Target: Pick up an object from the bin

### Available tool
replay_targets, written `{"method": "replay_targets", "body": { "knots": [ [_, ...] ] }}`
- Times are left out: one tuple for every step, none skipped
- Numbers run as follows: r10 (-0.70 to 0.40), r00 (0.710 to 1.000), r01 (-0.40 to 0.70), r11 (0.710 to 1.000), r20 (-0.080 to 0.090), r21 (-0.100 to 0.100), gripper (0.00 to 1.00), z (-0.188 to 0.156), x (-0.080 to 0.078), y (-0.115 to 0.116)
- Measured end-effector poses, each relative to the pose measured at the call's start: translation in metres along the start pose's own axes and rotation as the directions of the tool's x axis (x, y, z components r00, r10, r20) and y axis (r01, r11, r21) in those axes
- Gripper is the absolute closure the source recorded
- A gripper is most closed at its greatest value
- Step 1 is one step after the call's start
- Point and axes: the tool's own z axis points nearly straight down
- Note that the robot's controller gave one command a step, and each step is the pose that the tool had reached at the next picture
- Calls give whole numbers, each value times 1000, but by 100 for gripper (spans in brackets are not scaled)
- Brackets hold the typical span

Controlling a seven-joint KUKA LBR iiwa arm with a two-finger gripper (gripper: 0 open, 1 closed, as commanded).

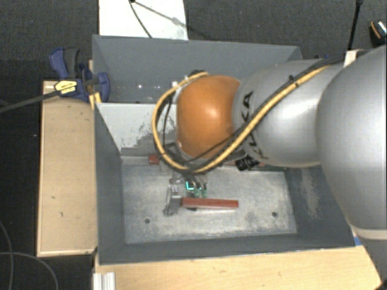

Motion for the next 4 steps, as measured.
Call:
{"method": "replay_targets", "body": {
  "knots": [
    [-147, 989, 147, 989, 1, 4, 0, 77, -11, -85],
    [-147, 989, 147, 989, 6, 0, 100, 74, -12, -80],
    [-141, 990, 141, 990, 18, 0, 100, -94, -21, -87],
    [-139, 990, 139, 990, 9, 0, 0, -89, -20, -87]
  ]
}}
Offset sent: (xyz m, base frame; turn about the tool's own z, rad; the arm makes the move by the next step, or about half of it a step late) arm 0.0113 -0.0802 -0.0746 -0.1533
